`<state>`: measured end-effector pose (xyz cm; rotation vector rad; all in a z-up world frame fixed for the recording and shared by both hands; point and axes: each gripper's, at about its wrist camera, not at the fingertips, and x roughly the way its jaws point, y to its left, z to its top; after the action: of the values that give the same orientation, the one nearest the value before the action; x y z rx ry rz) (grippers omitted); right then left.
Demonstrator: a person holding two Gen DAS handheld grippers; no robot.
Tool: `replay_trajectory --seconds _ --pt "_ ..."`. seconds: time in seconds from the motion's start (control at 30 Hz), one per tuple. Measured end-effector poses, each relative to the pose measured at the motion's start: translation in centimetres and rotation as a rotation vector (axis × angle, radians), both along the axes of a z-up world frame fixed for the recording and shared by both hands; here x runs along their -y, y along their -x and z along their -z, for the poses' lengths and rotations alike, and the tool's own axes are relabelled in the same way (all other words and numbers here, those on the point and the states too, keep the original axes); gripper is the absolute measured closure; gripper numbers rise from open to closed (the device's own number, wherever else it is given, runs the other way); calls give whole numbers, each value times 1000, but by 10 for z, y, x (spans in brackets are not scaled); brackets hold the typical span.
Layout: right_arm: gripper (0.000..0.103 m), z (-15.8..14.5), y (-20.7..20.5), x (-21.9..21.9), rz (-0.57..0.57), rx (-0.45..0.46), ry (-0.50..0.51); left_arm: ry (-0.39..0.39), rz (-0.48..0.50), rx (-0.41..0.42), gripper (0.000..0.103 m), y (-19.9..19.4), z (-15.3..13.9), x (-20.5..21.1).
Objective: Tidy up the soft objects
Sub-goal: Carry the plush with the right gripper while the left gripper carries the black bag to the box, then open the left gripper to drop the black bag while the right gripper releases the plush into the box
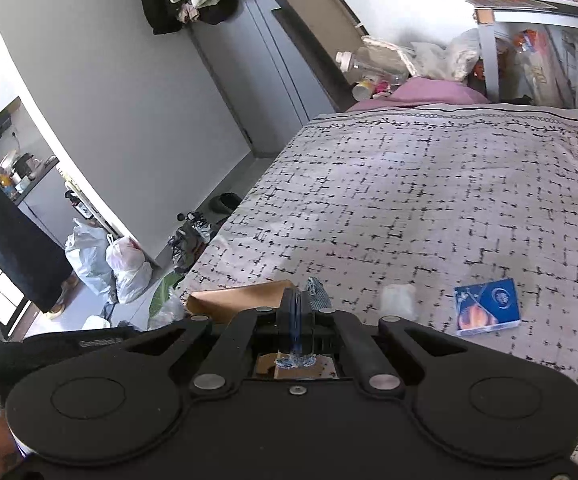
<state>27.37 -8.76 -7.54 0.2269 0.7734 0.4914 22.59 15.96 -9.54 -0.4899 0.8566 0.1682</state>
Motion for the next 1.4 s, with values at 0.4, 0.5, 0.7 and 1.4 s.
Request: replay_trajectory --seconds 0.4,0.5,0.7,1.4 --pt "103 -1 -6 -44 -80 -15 -12 32 -38 -26 77 -5 5 -22" --pt "103 0 -8 -56 -98 -24 -15 38 -37 -30 75 -2 4 -26" --pt "79 3 -9 -65 -104 -69 -35 36 -45 -34 71 3 2 -32" --pt "50 4 9 -5 -21 -51 19 -6 3 -45 33 6 -13 2"
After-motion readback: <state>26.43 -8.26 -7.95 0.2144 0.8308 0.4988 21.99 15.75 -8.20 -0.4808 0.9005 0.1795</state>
